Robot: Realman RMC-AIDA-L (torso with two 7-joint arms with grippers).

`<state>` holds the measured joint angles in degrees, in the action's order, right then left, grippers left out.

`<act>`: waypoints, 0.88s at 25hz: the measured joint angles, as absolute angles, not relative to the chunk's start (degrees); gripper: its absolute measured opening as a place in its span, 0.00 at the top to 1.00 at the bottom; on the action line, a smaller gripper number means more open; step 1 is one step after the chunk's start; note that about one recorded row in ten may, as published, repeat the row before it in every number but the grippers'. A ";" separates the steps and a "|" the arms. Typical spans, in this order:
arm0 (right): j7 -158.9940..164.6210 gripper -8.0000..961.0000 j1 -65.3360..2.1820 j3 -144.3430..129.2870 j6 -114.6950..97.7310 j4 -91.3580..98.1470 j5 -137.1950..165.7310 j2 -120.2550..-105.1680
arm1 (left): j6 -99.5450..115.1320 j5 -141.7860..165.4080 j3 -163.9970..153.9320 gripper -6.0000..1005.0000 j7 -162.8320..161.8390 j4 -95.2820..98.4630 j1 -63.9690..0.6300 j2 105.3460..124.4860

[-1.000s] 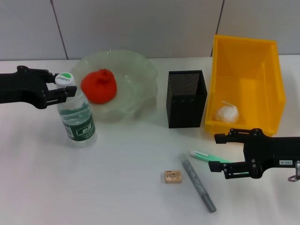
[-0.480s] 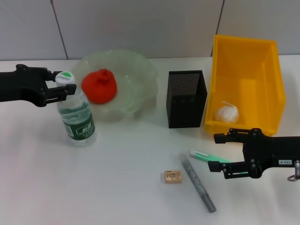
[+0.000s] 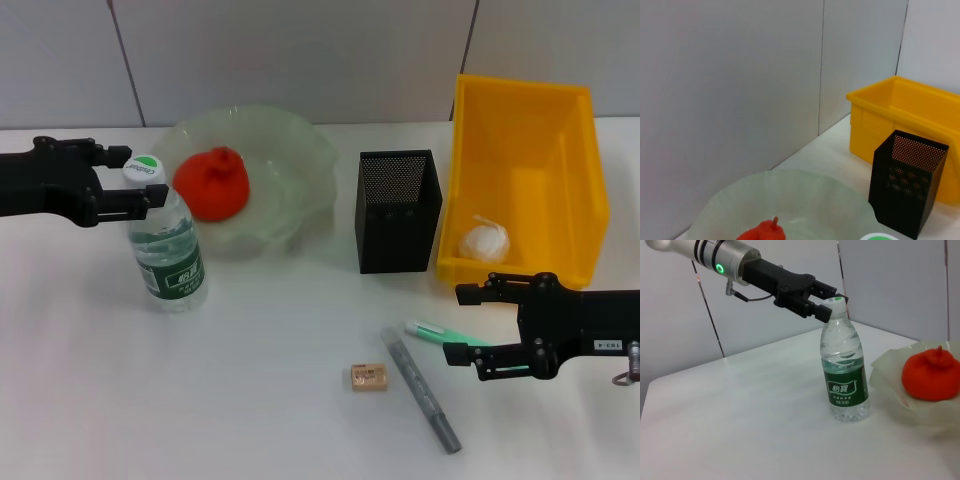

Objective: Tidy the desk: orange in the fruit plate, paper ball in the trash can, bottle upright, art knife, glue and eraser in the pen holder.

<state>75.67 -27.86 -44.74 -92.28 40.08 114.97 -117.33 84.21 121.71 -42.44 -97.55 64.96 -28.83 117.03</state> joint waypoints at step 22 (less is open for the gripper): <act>76.15 0.14 -29.00 -44.74 -92.29 40.06 114.64 -117.55 | 107.49 98.62 -44.03 0.19 -91.62 45.69 -29.01 114.69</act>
<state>76.15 -29.00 -44.74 -92.29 40.06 114.64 -117.55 107.49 98.62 -44.03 -91.62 45.69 -29.01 114.69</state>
